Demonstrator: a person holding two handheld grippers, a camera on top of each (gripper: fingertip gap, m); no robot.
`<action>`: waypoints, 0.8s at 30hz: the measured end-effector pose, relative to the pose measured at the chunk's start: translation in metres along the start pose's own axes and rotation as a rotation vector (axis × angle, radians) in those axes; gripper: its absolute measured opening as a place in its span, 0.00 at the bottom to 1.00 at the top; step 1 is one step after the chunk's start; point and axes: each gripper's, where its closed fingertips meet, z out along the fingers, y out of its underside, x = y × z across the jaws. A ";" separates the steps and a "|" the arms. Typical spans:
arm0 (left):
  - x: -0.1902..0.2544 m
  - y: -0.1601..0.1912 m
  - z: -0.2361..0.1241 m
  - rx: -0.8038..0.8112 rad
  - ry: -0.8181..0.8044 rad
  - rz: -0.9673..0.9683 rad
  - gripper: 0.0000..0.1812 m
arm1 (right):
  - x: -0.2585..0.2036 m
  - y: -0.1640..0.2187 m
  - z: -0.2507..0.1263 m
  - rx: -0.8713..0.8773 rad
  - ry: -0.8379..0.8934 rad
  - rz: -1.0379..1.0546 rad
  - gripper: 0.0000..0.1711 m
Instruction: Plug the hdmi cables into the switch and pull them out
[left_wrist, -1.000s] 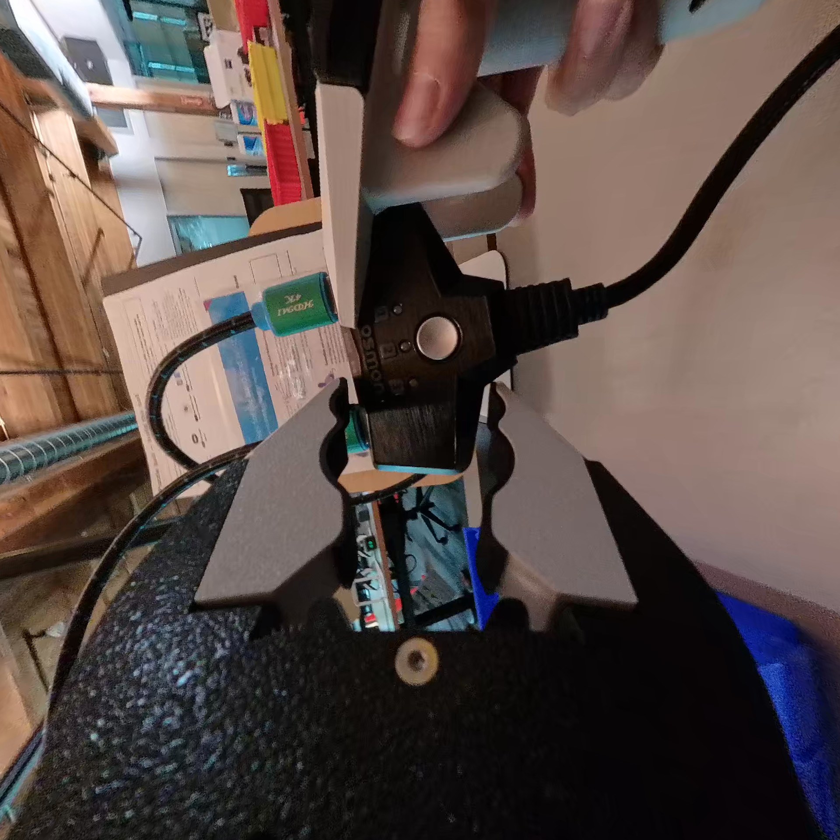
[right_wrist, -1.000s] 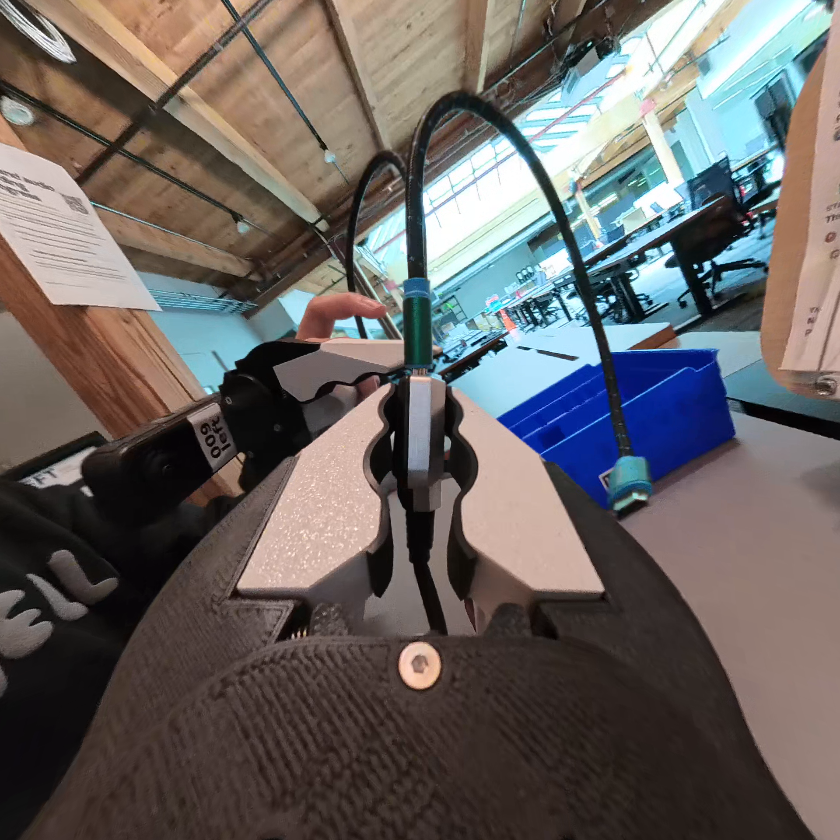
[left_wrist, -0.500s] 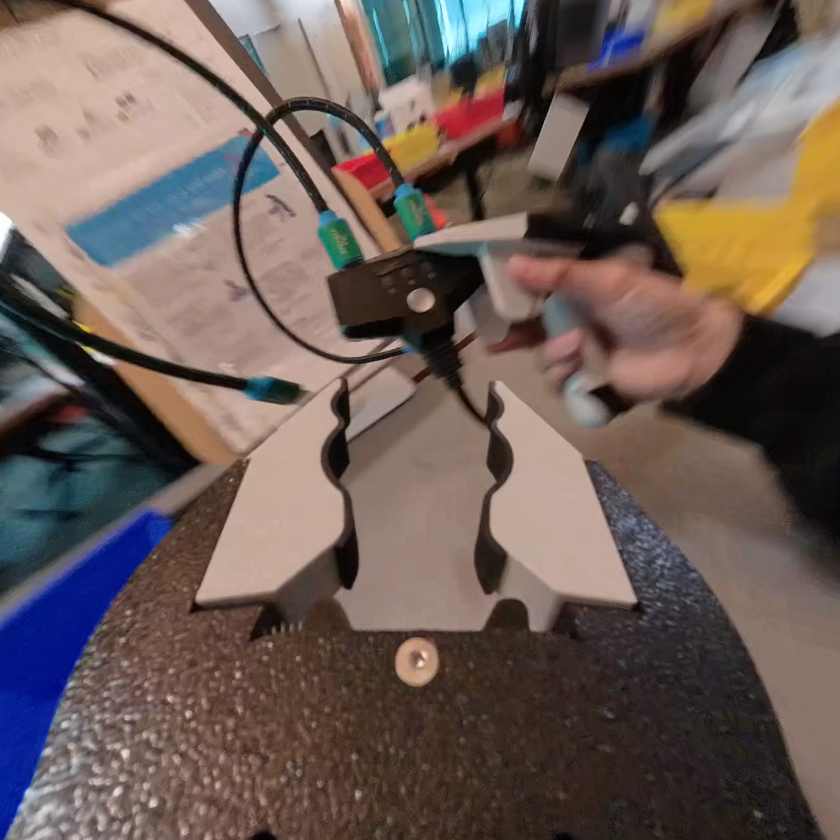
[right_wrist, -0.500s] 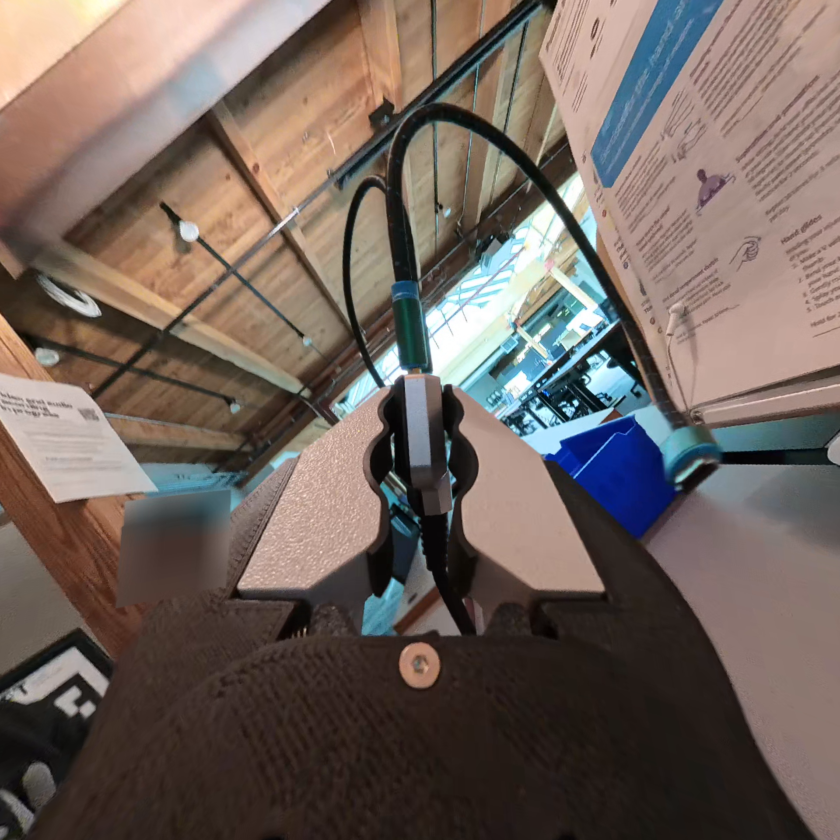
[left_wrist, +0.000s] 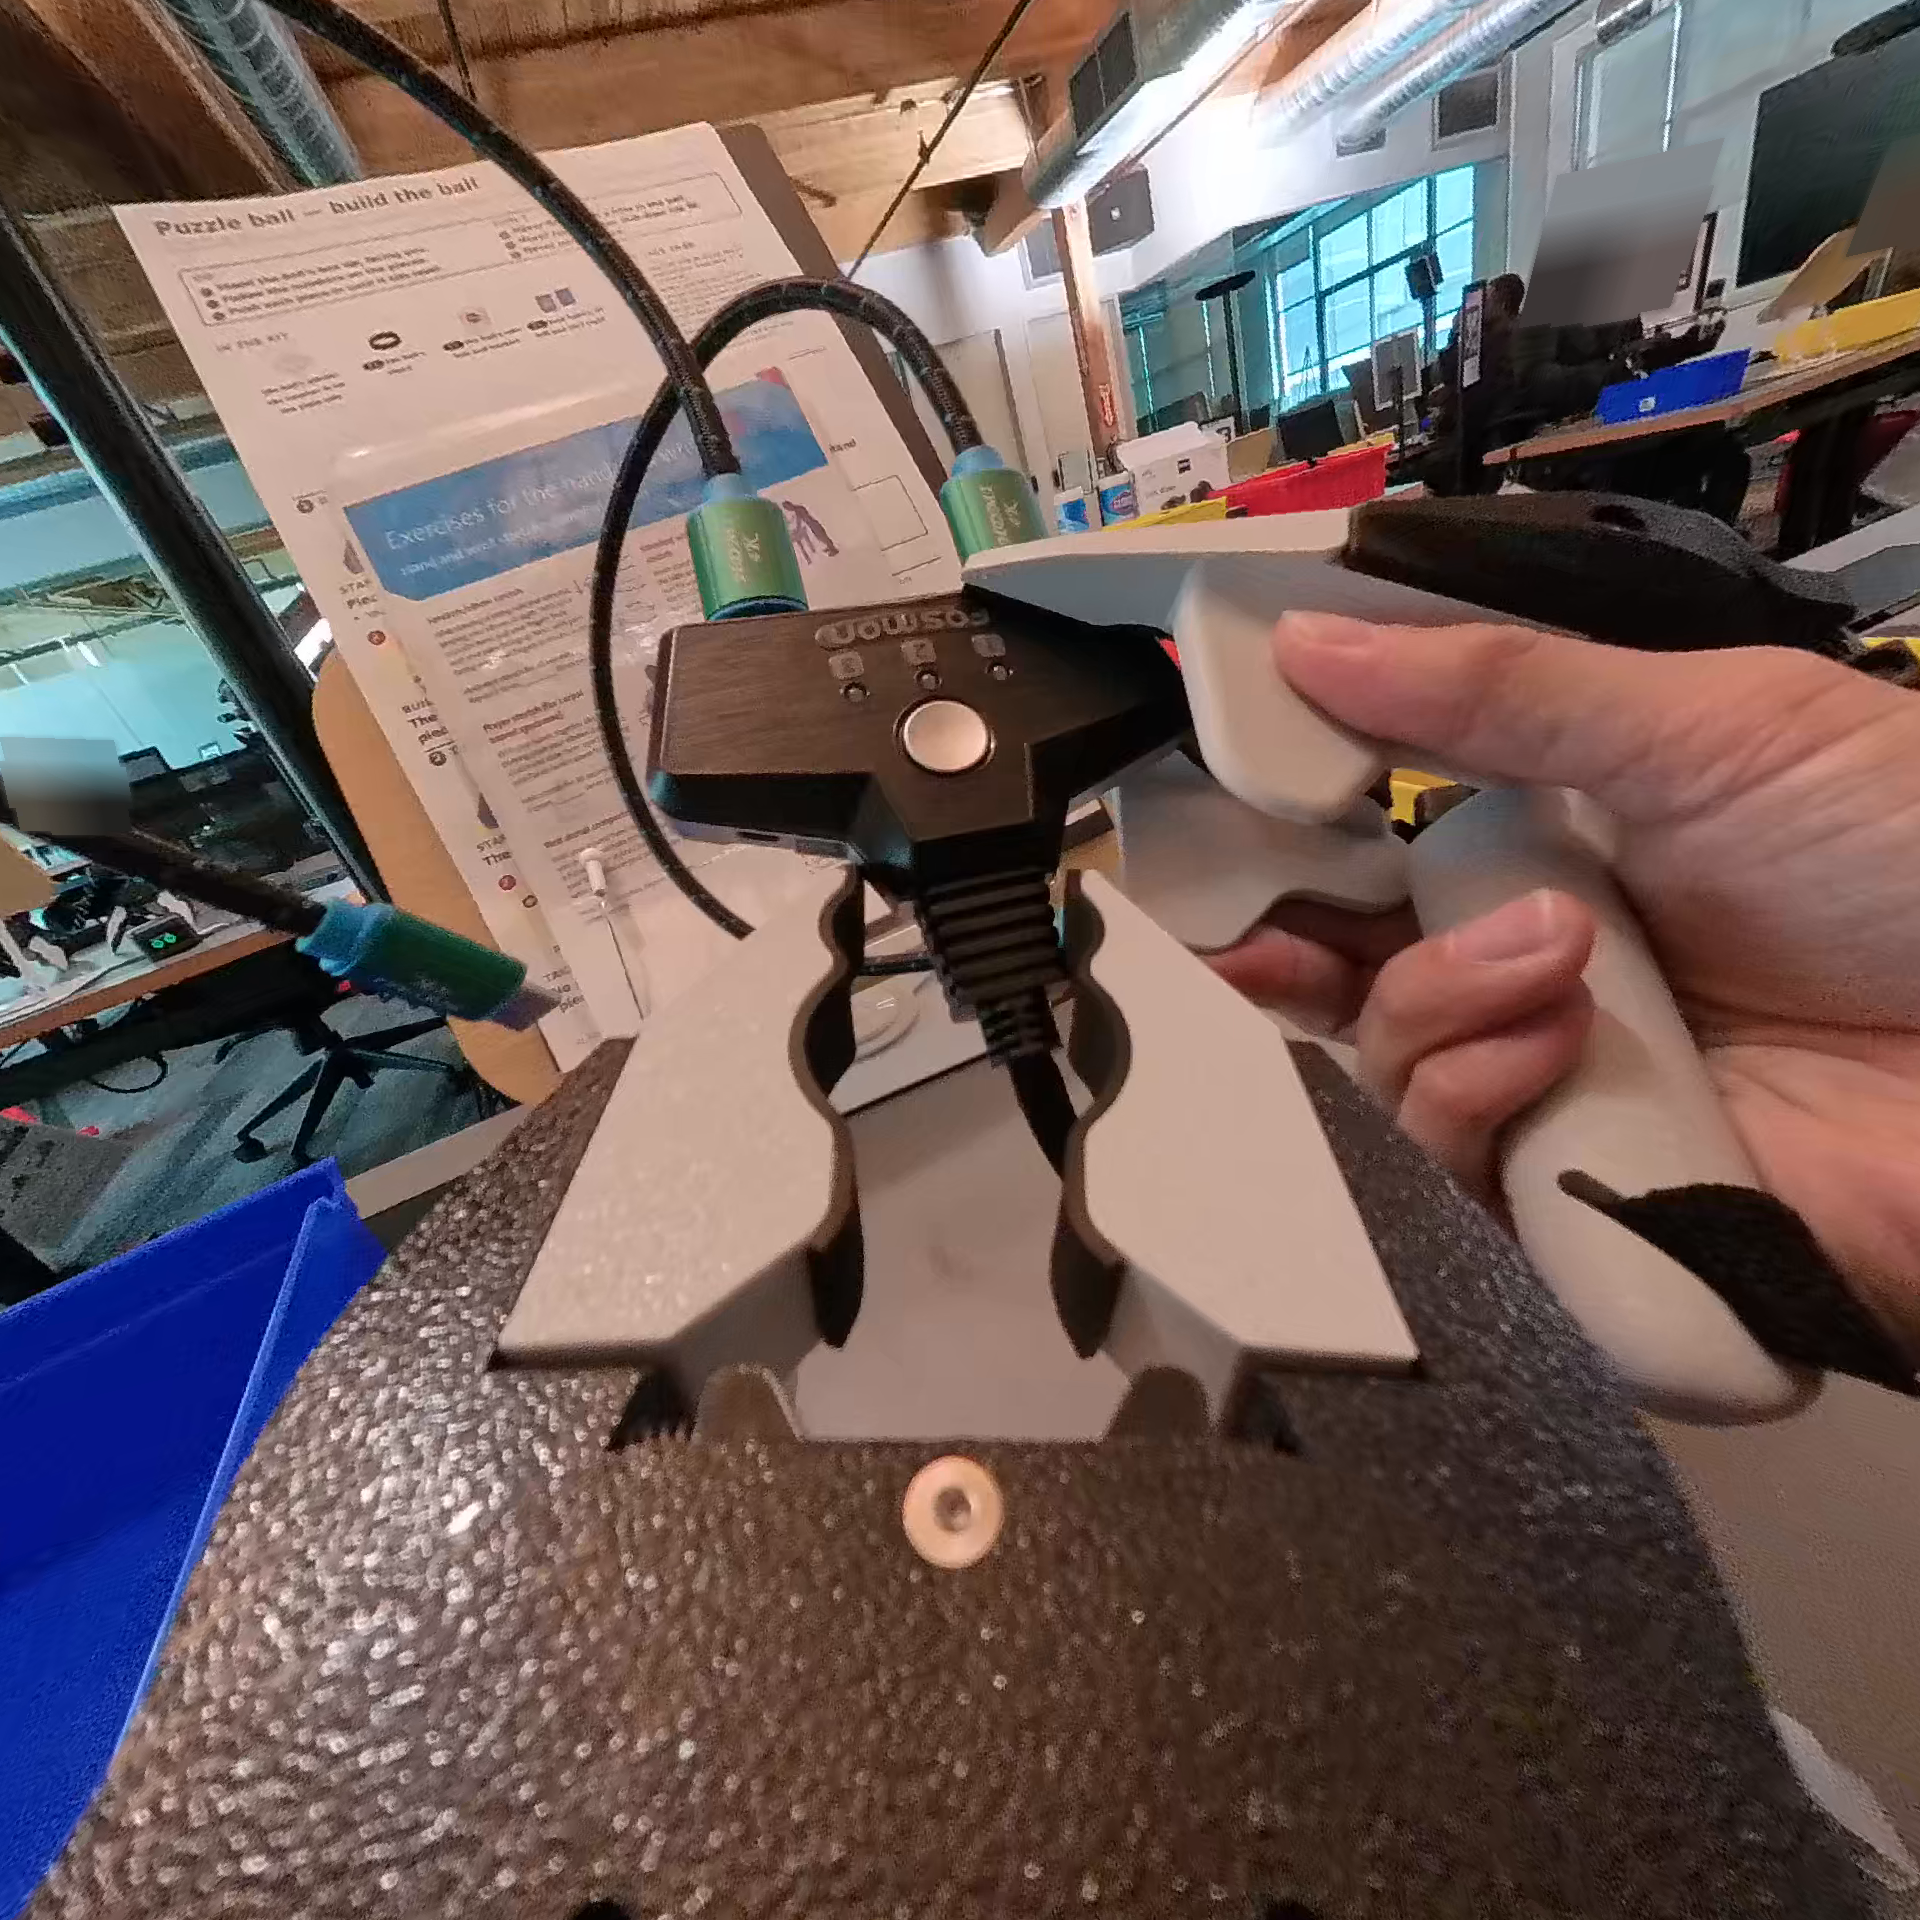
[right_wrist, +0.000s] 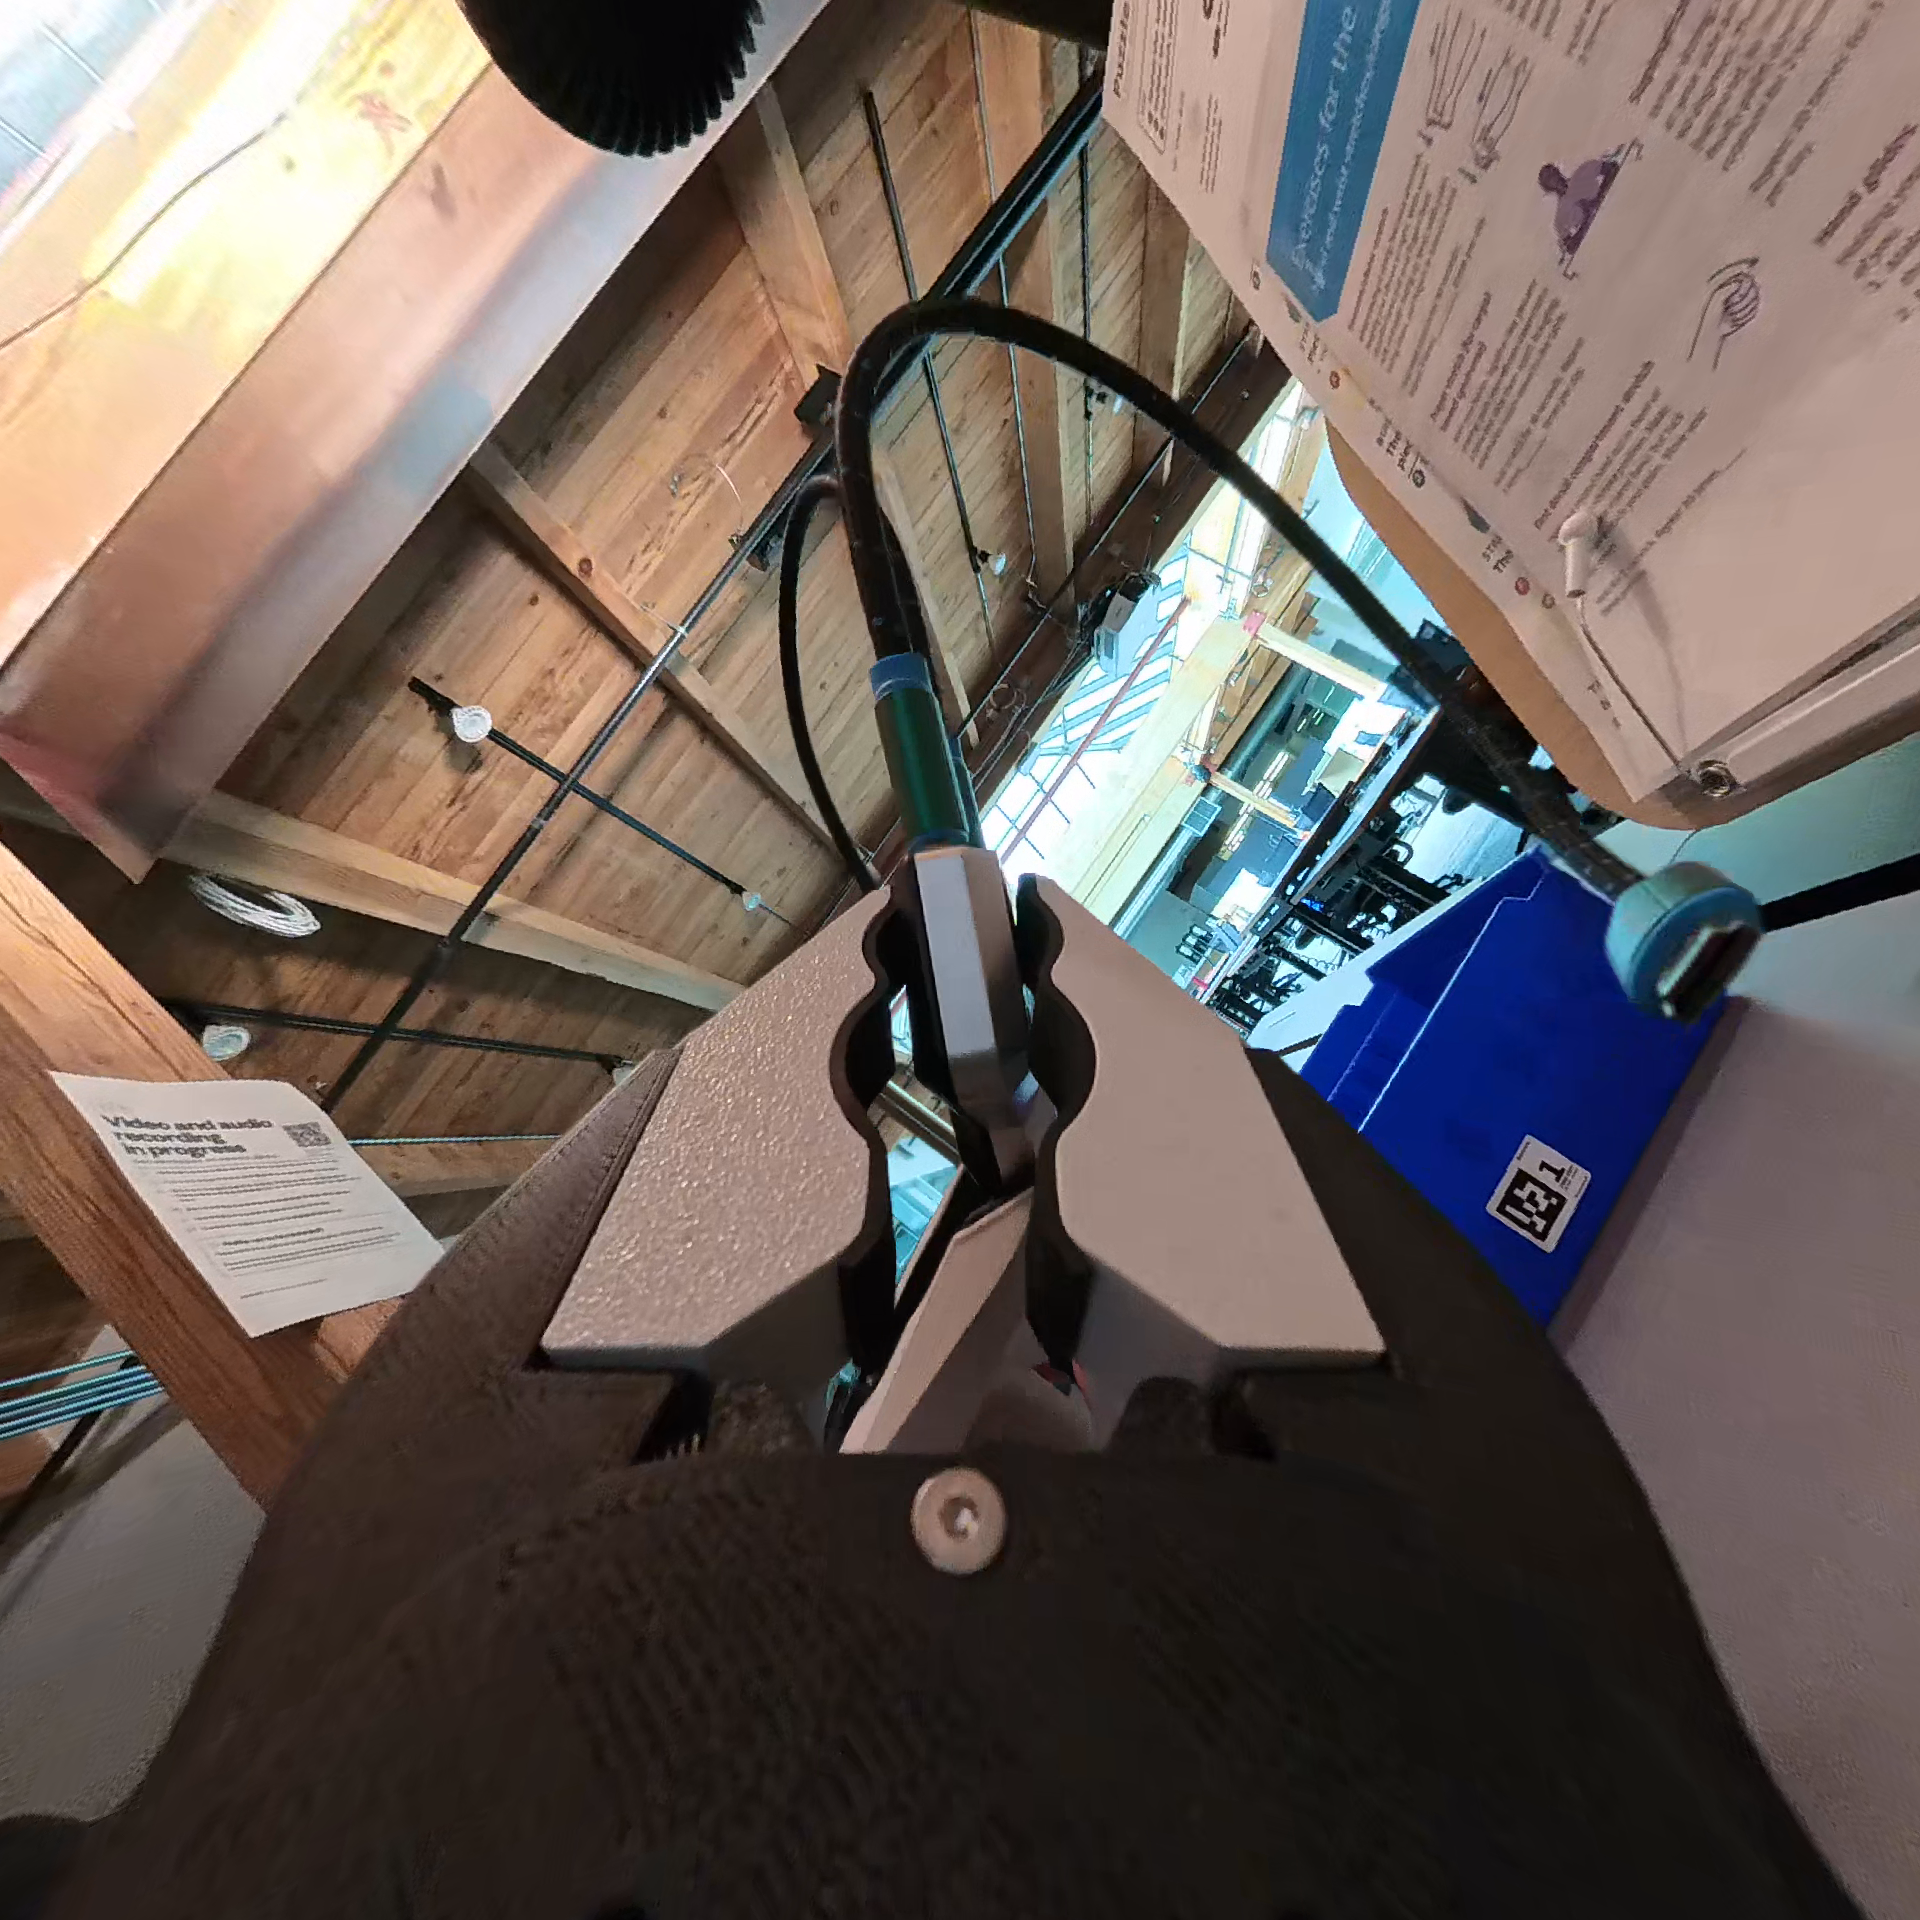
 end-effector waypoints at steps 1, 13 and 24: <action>-0.002 0.000 -0.001 -0.003 0.004 -0.007 0.18 | 0.000 0.002 0.001 -0.013 -0.008 -0.011 0.11; -0.012 0.008 -0.018 -0.214 0.405 -0.025 0.15 | -0.014 0.012 -0.018 -0.395 -0.054 -0.444 0.33; -0.004 0.009 -0.030 -0.359 0.626 0.500 0.16 | 0.002 0.049 -0.012 -0.516 -0.138 -0.117 0.11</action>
